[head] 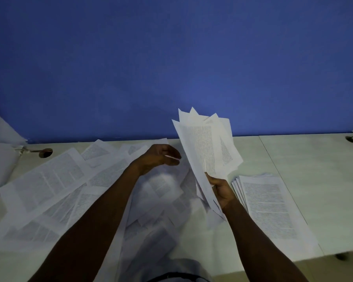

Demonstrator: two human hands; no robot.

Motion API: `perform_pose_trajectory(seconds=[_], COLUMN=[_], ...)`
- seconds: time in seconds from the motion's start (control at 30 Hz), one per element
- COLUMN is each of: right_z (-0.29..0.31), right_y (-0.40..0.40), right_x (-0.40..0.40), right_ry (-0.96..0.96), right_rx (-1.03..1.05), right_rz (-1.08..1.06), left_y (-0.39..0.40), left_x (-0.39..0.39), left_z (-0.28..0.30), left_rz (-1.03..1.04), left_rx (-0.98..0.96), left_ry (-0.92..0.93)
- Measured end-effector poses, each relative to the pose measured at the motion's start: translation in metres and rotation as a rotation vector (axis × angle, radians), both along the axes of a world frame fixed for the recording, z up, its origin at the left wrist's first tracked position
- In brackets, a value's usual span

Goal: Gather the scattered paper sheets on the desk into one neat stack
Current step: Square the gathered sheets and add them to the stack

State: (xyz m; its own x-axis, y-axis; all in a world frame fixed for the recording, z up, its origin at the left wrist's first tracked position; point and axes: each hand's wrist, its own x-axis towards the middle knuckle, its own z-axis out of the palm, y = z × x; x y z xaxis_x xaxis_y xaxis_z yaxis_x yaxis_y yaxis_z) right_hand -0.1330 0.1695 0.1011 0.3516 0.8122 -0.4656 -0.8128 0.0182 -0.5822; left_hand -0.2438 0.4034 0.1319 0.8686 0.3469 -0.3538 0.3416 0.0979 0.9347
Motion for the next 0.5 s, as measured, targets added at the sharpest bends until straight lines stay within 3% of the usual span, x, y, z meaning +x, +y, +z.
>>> perform_pose_trajectory(seconds=[0.1, 0.2, 0.27, 0.37, 0.5], right_z=[0.013, 0.011, -0.002, -0.022, -0.039], right_y=[0.000, -0.002, -0.007, -0.012, -0.008], right_x=[-0.006, -0.001, 0.003, 0.009, 0.010], right_ry=[0.033, -0.071, -0.105, -0.207, -0.345], right_rx=[-0.050, -0.228, -0.320, -0.328, -0.325], right_rz=[0.000, 0.066, 0.174, 0.264, 0.219], left_y=[-0.011, -0.013, -0.009, -0.007, 0.007], left_x=[-0.005, -0.018, -0.024, -0.034, -0.058], left_z=[-0.001, -0.003, 0.006, 0.024, 0.008], left_rz=[-0.103, 0.121, 0.263, 0.266, 0.016], left_rx=[-0.037, -0.448, -0.586, -0.416, -0.402], left_ry=[0.089, 0.001, -0.060, 0.036, 0.184])
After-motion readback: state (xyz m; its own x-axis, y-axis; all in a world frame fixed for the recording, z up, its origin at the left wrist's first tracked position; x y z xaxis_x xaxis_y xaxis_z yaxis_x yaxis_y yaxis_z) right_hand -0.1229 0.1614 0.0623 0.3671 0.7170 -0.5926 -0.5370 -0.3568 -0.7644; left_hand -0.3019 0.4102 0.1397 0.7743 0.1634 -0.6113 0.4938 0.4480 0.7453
